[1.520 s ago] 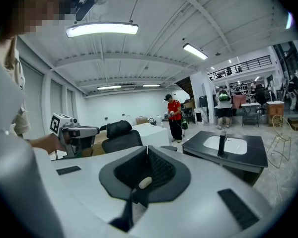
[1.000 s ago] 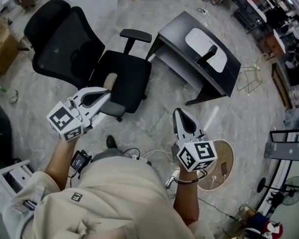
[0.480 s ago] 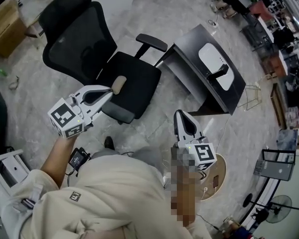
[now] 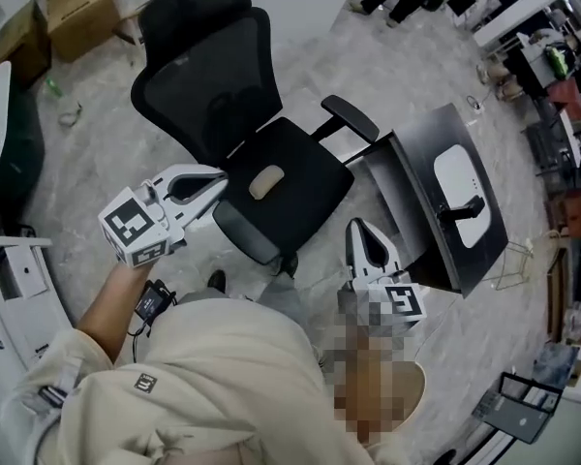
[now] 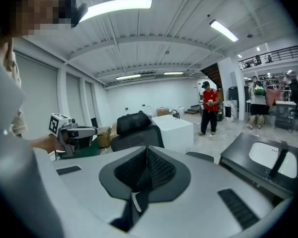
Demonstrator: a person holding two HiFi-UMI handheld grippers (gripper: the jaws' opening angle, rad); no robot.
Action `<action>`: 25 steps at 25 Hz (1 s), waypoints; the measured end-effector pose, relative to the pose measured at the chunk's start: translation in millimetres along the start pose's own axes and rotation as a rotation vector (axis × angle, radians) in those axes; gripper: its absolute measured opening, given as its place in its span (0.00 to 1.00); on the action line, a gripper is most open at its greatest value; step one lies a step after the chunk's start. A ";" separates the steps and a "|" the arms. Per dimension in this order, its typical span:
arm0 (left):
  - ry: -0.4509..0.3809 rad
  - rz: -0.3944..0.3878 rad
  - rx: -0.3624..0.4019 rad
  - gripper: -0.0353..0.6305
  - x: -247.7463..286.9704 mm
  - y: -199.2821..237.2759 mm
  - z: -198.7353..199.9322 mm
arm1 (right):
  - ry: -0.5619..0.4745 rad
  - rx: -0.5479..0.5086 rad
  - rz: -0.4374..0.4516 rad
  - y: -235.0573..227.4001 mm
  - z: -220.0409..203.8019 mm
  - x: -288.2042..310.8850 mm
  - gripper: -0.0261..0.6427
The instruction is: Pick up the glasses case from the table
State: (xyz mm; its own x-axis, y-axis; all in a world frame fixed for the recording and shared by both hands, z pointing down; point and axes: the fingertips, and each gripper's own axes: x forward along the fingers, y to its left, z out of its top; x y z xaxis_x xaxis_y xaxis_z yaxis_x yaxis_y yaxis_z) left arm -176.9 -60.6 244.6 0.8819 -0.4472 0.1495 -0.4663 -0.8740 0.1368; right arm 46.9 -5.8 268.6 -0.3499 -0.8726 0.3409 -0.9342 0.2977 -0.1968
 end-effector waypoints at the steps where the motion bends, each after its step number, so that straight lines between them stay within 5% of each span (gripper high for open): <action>1: 0.008 0.025 -0.002 0.07 5.2 7.4 0.6 | 0.003 -0.004 0.025 -6.5 3.9 12.2 0.08; 9: 0.052 0.211 -0.002 0.07 47.1 38.8 5.6 | 0.049 -0.017 0.198 -62.4 19.6 77.9 0.08; 25: 0.229 0.211 -0.038 0.08 153.6 86.9 -66.4 | 0.172 0.021 0.266 -145.7 -14.0 142.5 0.08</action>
State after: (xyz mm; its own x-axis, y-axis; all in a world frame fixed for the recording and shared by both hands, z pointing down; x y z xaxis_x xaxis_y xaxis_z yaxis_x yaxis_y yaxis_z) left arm -86.6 -192.5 344.5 0.7285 -0.5596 0.3951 -0.6436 -0.7567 0.1150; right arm 132.2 -168.1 358.7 -0.5901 -0.6864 0.4250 -0.8073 0.4969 -0.3184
